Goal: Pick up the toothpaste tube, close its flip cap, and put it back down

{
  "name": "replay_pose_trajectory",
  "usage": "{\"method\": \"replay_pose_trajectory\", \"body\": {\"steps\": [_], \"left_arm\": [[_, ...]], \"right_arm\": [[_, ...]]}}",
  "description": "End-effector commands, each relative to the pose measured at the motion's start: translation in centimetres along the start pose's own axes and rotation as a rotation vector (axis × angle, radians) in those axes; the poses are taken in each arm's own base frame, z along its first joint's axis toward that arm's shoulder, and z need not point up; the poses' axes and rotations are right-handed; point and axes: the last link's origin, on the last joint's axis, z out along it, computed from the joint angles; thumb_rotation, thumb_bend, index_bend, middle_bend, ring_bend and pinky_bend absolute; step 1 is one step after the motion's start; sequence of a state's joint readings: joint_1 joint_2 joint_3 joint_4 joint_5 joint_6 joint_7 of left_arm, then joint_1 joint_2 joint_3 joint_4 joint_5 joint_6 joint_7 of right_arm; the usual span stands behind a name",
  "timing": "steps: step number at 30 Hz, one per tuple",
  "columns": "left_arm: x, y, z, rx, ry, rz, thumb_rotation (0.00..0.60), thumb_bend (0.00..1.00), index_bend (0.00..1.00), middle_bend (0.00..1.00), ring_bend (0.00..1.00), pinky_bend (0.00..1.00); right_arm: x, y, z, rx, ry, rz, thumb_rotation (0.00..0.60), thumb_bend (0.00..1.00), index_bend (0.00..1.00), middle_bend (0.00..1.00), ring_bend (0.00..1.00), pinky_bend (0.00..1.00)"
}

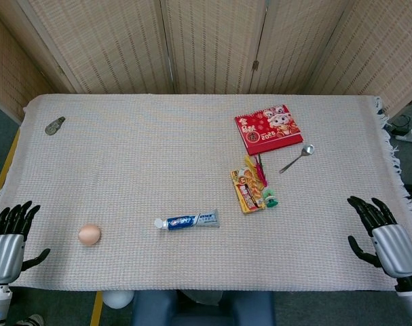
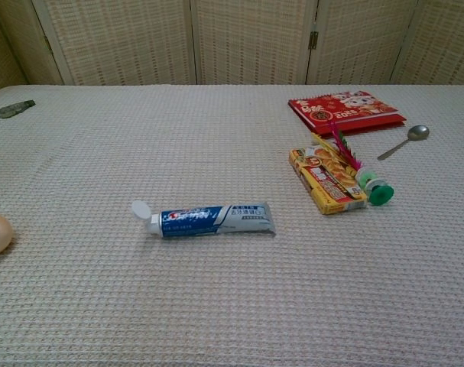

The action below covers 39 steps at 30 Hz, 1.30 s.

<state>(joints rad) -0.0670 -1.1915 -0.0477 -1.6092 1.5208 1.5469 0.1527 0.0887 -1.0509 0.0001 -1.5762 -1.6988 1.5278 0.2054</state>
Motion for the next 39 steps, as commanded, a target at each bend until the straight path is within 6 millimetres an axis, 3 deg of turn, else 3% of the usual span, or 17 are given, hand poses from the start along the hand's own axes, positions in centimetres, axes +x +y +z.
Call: {"method": "replay_pose_trajectory", "body": {"steps": [1, 6, 22, 29, 35, 39], "left_arm": [[0.1, 0.1, 0.0, -0.005, 0.002, -0.001, 0.600, 0.21, 0.14, 0.08, 0.08, 0.00], [0.2, 0.3, -0.2, -0.010, 0.007, -0.005, 0.600, 0.21, 0.14, 0.08, 0.08, 0.00], [0.8, 0.2, -0.7, -0.005, 0.010, 0.004, 0.600, 0.21, 0.14, 0.08, 0.08, 0.00], [0.7, 0.2, -0.6, -0.005, 0.003, 0.002, 0.600, 0.21, 0.14, 0.08, 0.08, 0.00], [0.6, -0.1, -0.6, 0.002, -0.002, 0.004, 0.600, 0.21, 0.14, 0.08, 0.08, 0.00], [0.7, -0.6, -0.7, 0.013, -0.001, 0.003, 0.600, 0.21, 0.14, 0.08, 0.08, 0.00]], "right_arm": [[-0.7, -1.5, 1.3, 0.060, -0.035, -0.015, 0.600, 0.49, 0.09, 0.12, 0.16, 0.07], [-2.2, -5.0, 4.4, 0.176, -0.111, -0.045, 0.600, 0.49, 0.09, 0.12, 0.16, 0.07], [-8.3, -19.4, 15.6, 0.439, -0.350, -0.083, 0.600, 0.48, 0.06, 0.11, 0.16, 0.07], [-11.4, -25.0, 18.0, 0.495, -0.371, -0.156, 0.600, 0.42, 0.08, 0.13, 0.16, 0.07], [-13.3, -27.1, 18.9, 0.481, -0.396, -0.191, 0.600, 0.40, 0.09, 0.16, 0.18, 0.08], [-16.0, -29.6, 19.8, 0.463, -0.419, -0.229, 0.600, 0.39, 0.14, 0.17, 0.20, 0.11]]}}
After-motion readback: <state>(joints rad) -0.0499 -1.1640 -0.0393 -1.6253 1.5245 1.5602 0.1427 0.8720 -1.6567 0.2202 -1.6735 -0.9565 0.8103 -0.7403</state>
